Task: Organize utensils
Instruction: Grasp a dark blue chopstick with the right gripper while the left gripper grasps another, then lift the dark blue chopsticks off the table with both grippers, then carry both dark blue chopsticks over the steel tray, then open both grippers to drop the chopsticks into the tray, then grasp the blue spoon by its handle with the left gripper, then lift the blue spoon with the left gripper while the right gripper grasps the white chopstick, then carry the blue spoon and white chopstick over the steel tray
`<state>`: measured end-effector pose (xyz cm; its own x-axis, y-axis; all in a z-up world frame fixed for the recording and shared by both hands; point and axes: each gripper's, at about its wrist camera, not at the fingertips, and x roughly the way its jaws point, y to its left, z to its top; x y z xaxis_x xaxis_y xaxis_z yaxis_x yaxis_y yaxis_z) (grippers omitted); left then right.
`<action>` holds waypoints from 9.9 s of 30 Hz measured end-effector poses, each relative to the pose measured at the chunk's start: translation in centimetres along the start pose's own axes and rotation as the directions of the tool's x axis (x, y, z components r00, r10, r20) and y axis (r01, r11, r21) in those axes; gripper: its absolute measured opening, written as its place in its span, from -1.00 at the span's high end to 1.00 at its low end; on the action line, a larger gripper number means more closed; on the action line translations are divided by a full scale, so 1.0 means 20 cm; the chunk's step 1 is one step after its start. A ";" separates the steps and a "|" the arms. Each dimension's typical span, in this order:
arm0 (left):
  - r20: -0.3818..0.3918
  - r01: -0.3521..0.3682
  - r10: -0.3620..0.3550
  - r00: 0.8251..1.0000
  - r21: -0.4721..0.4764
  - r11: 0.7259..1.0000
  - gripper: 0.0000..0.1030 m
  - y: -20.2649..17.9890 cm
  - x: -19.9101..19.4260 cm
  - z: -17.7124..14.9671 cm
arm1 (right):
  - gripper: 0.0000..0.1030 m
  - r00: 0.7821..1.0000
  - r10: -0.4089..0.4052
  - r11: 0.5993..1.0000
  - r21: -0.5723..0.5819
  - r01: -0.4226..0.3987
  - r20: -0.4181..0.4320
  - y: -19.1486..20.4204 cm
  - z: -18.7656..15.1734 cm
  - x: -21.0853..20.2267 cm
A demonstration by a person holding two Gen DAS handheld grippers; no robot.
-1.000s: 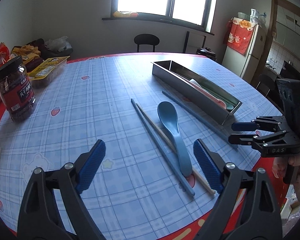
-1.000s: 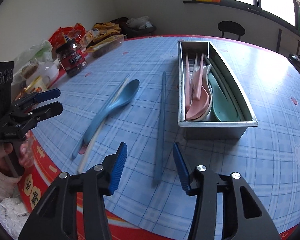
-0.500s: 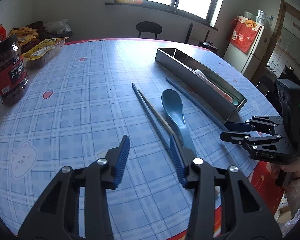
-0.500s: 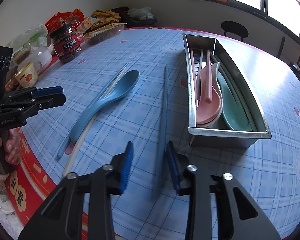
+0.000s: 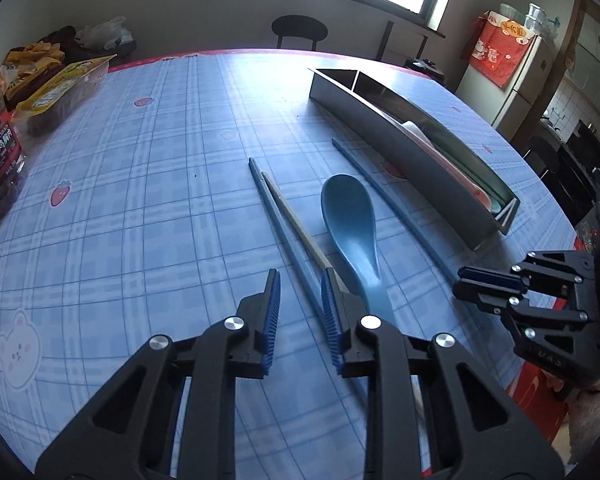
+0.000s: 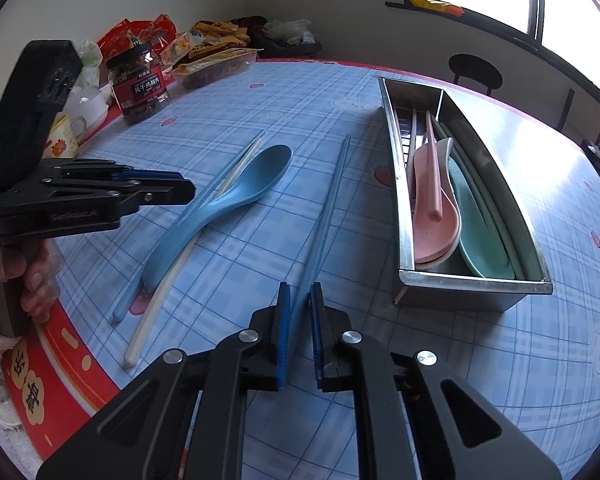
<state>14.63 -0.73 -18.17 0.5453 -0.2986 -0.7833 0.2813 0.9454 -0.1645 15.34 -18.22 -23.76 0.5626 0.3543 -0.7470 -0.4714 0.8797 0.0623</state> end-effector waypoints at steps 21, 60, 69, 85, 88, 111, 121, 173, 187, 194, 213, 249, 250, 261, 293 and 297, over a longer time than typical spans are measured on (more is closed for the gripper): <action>-0.035 -0.081 0.084 0.996 0.080 0.993 0.79 0.05 -0.04 -0.08 | 0.80 1.000 -0.002 1.000 0.007 0.002 -0.005 0.00 0.01 0.01; 0.025 -0.143 0.141 0.990 0.118 0.983 0.80 0.00 -0.06 -0.14 | 0.87 0.993 -0.117 0.992 -0.034 0.117 0.006 0.18 0.06 0.08; 0.120 -0.071 0.077 0.990 -0.051 0.996 0.80 0.17 -0.19 -0.16 | 0.87 0.991 -0.082 0.996 0.051 0.078 0.102 0.10 0.06 -0.01; 0.235 0.012 0.042 0.971 -0.223 0.975 0.80 0.32 -0.31 -0.20 | 0.87 0.972 -0.053 0.993 0.112 0.028 0.229 0.04 0.03 -0.13; 0.208 0.045 0.014 0.978 -0.276 0.960 0.80 0.37 -0.30 -0.18 | 0.87 0.966 -0.027 0.992 0.127 -0.006 0.256 0.00 0.03 -0.16; 0.346 0.346 -0.203 0.916 -0.426 0.836 0.80 -0.22 -0.13 0.38 | 0.87 0.899 0.032 0.926 0.325 -0.190 0.437 -0.68 0.28 -0.26; 0.284 0.390 -0.276 0.918 -0.525 0.756 0.80 -0.39 0.24 0.44 | 0.87 0.921 0.083 0.892 0.384 -0.239 0.381 -0.76 0.21 -0.15; 0.333 0.005 0.039 0.942 -0.131 0.991 -0.61 -0.09 -0.49 0.21 | -0.54 0.900 0.011 0.951 0.274 -0.144 0.435 -0.48 0.20 -0.29; 0.071 0.125 -0.126 0.990 0.021 0.992 0.23 -0.12 -0.13 -0.08 | 0.45 0.961 0.121 0.961 0.214 -0.177 0.249 -0.06 0.04 -0.20; 0.030 0.207 -0.205 0.978 -0.049 0.977 0.27 -0.06 -0.05 -0.06 | 0.72 0.978 0.123 0.962 0.220 -0.160 0.171 0.03 0.00 -0.13; -0.010 0.172 -0.172 0.985 -0.053 0.984 0.66 -0.09 0.06 -0.05 | 0.71 0.985 0.109 0.963 0.232 -0.138 0.133 0.03 0.00 -0.06; 0.182 0.126 -0.091 0.979 -0.194 0.973 0.66 0.22 -0.22 -0.19 | 0.88 0.998 -0.059 0.998 -0.003 0.059 -0.002 0.27 0.15 0.16; 0.182 0.125 -0.089 0.979 -0.197 0.972 0.66 0.21 -0.22 -0.20 | 0.88 0.998 -0.054 0.999 0.006 0.054 0.017 0.26 0.14 0.15; 0.215 0.112 -0.066 0.974 -0.209 0.971 0.66 0.18 -0.30 -0.17 | 0.88 0.984 0.002 0.997 0.081 -0.017 0.180 0.17 0.11 -0.02; 0.189 0.262 -0.202 0.961 -0.382 0.887 0.66 -0.45 0.15 0.48 | 0.88 0.942 0.106 0.937 0.285 -0.202 0.318 -0.74 0.28 -0.09; 0.161 0.243 -0.192 0.968 -0.414 0.877 0.66 -0.45 0.27 0.51 | 0.88 0.950 0.111 0.928 0.312 -0.205 0.292 -0.75 0.26 -0.05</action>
<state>23.10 -12.18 -14.75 0.6011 -0.4914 -0.6302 0.0519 0.8109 -0.5828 25.42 -30.03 -20.48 0.6800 0.5271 -0.5097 -0.3406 0.8427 0.4171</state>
